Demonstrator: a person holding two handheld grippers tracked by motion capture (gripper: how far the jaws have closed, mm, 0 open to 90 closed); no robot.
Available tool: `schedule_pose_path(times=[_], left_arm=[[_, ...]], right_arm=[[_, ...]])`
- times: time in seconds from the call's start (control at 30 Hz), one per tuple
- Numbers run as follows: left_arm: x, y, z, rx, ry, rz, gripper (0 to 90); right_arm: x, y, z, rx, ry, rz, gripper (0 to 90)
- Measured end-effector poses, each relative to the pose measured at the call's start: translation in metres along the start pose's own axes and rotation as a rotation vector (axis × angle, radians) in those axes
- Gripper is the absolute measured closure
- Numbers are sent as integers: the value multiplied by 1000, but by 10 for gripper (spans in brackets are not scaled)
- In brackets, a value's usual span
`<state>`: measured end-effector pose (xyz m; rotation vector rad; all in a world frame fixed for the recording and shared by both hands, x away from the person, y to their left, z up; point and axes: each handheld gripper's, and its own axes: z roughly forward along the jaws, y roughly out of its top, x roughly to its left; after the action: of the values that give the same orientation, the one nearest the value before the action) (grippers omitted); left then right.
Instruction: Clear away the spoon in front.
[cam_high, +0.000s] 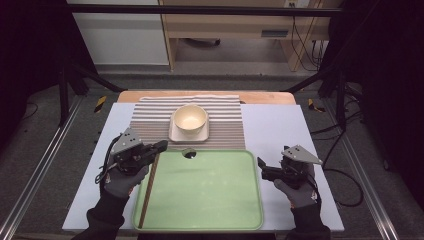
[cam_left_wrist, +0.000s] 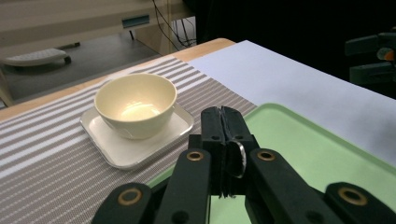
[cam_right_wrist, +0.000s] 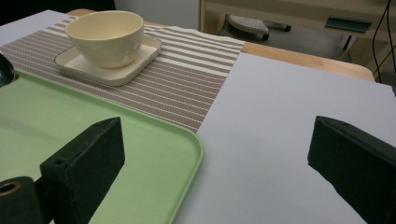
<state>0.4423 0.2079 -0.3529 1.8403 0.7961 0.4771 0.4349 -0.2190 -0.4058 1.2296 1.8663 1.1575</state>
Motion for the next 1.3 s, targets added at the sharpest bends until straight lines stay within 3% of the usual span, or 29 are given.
schedule_pose_path(times=[0.2, 0.93, 1.3], left_arm=[[-12, -4, 3, 22, -35, 22, 887], [-46, -31, 17, 122, -120, 23, 886], [-49, -36, 26, 143, -154, 12, 885]], right_arm=[[2, 1, 0, -3, 3, -1, 40], [4, 1, 0, -2, 6, -10, 40], [5, 0, 1, 3, 6, -12, 39]])
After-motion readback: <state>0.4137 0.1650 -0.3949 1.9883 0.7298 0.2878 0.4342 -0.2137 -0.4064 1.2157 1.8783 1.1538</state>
